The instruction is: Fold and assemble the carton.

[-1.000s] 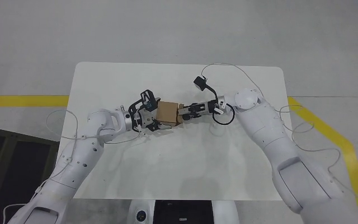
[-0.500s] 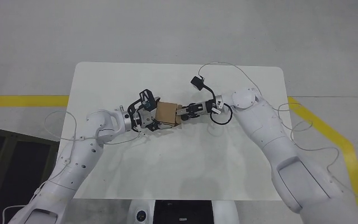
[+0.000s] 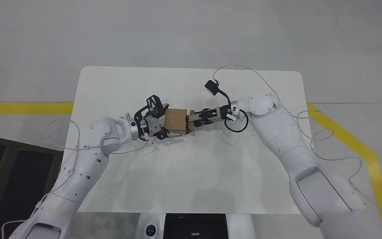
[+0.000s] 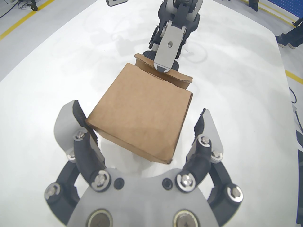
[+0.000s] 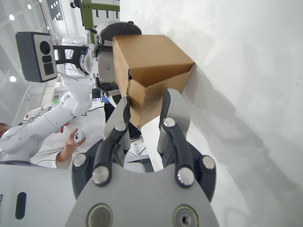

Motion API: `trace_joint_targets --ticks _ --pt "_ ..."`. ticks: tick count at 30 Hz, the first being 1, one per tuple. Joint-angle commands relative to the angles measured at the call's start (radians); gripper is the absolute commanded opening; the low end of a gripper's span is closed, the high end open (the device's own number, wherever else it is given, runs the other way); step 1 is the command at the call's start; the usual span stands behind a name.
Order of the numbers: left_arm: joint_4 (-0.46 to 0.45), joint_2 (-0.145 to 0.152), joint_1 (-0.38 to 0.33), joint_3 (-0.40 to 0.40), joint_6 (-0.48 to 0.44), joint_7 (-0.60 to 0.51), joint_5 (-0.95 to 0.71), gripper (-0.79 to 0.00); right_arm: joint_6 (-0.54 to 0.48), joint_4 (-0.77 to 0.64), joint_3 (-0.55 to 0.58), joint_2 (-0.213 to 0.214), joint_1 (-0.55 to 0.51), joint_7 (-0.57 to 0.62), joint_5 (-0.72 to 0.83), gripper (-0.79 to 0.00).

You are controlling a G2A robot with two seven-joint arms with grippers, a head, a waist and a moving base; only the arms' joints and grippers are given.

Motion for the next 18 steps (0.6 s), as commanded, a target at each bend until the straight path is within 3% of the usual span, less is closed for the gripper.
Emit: trace_joint_targets --ticks 1,7,13,18 --pt "0.001 0.000 0.001 -0.001 0.000 0.000 -0.001 0.000 0.000 -0.004 0.004 0.001 -0.003 0.000 0.004 -0.480" --pt "0.003 0.001 0.002 -0.006 -0.002 0.000 0.001 0.000 0.005 -0.018 0.017 0.004 -0.013 -0.003 0.019 -0.511" --pt "0.008 0.003 0.001 -0.014 -0.006 -0.003 0.002 0.000 0.009 -0.034 0.033 0.007 -0.021 -0.001 0.042 -0.493" --pt "0.009 0.004 0.003 -0.017 -0.007 -0.002 0.005 0.000 0.015 -0.048 0.039 0.010 -0.032 0.003 0.047 -0.533"
